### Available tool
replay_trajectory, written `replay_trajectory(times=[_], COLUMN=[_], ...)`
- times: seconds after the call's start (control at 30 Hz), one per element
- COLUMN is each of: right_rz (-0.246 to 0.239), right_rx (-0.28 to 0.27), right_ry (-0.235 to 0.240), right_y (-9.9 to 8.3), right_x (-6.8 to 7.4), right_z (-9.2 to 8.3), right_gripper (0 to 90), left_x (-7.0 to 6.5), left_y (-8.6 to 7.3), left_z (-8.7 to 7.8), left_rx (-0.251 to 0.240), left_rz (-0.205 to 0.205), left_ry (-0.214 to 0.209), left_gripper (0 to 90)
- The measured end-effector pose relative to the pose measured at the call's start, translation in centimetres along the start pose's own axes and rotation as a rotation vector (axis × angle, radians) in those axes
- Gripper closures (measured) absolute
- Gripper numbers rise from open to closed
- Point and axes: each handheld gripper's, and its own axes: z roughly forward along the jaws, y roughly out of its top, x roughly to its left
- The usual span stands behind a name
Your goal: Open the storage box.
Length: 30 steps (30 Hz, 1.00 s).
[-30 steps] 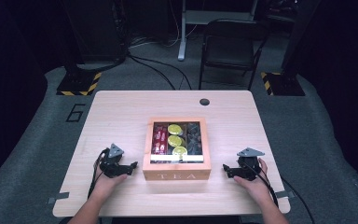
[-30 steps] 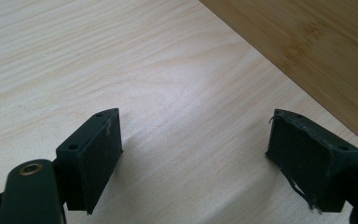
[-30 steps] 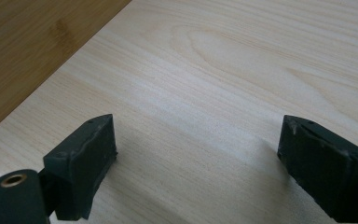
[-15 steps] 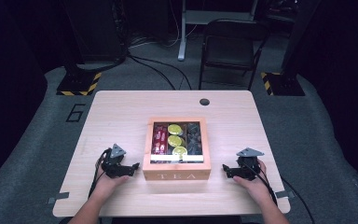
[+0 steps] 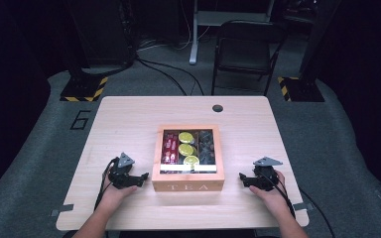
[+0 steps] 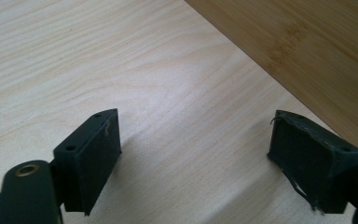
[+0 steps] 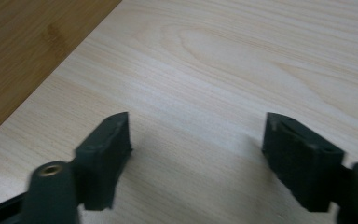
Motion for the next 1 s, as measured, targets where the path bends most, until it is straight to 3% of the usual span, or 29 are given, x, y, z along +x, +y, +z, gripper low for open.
replay_trajectory(times=[0.07,0.17,0.27,0.4,0.47,0.57,0.83,1.0], right_rz=[0.001,-0.006,-0.036,-0.025,-0.043,-0.046,-0.057,-0.05], right_rx=[0.019,0.028,0.02,0.01,0.006,-0.002,-0.024,-0.046], right_ry=[0.002,0.012,0.011,0.031,0.028,0.033,0.034,0.044], right_y=[0.1,0.3,0.5,0.7,0.8,0.9,1.3,1.6], right_x=[-0.2,-0.2,-0.2,0.2,0.3,0.4,0.7,1.0], right_z=[-0.2,-0.5,-0.8,-1.3,-1.4,-1.6,-2.1,-2.7], right_gripper=[30.8,34.7,35.8,36.2,36.2,36.2,36.2,35.7], left_x=[0.0,0.0,-0.1,-0.2,0.0,0.2,0.0,-0.3], left_y=[0.1,0.2,0.6,0.9,0.9,0.9,1.2,1.0], left_z=[-0.1,-0.3,-0.7,-1.4,-1.6,-1.9,-3.1,-3.9], left_rx=[0.004,0.005,-0.009,-0.031,-0.032,-0.03,-0.041,-0.041], left_rz=[-0.008,-0.004,-0.031,-0.09,-0.123,-0.149,-0.135,-0.167], left_ry=[0.005,0.017,-0.001,-0.004,-0.008,-0.009,0.0,-0.002], left_gripper=[23.9,25.6,25.8,26.7,27.9,28.5,30.6,30.7])
